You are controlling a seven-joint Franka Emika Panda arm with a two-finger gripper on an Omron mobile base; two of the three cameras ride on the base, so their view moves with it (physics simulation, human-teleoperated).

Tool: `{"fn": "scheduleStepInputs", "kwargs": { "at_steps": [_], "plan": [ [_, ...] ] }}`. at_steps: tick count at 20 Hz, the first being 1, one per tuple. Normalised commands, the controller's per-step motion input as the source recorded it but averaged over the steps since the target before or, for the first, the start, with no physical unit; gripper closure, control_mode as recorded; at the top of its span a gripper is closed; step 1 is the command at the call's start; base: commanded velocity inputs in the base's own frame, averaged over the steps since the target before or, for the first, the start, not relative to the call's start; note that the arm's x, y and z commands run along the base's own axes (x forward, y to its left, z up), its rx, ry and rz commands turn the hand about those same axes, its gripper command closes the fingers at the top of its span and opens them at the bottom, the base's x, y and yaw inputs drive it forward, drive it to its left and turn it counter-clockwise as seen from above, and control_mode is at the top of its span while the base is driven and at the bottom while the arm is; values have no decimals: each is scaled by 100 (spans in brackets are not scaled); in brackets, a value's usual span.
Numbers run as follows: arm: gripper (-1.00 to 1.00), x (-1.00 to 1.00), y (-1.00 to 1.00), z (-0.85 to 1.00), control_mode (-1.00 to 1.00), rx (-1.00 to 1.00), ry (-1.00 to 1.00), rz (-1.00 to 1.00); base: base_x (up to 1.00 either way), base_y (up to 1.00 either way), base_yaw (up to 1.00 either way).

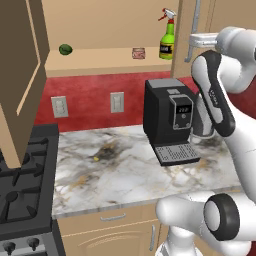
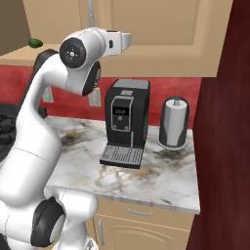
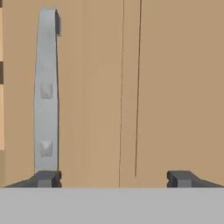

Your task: Pick the bar soap and spray from the cabinet and place them on the counter.

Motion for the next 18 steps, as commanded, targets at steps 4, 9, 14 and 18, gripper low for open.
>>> {"fn": "scheduleStepInputs", "kwargs": {
  "at_steps": [4,9,14,18],
  "plan": [
    [-100,-47,-11,8,-100,1,0,5,0,0,0],
    [-100,-50,-19,7,-100,2,0,5,0,0,0],
    [-100,-50,1,3,-100,0,0,4,0,0,0],
    [-100,-51,61,-4,-100,-15,0,5,0,0,0]
  ]
}}
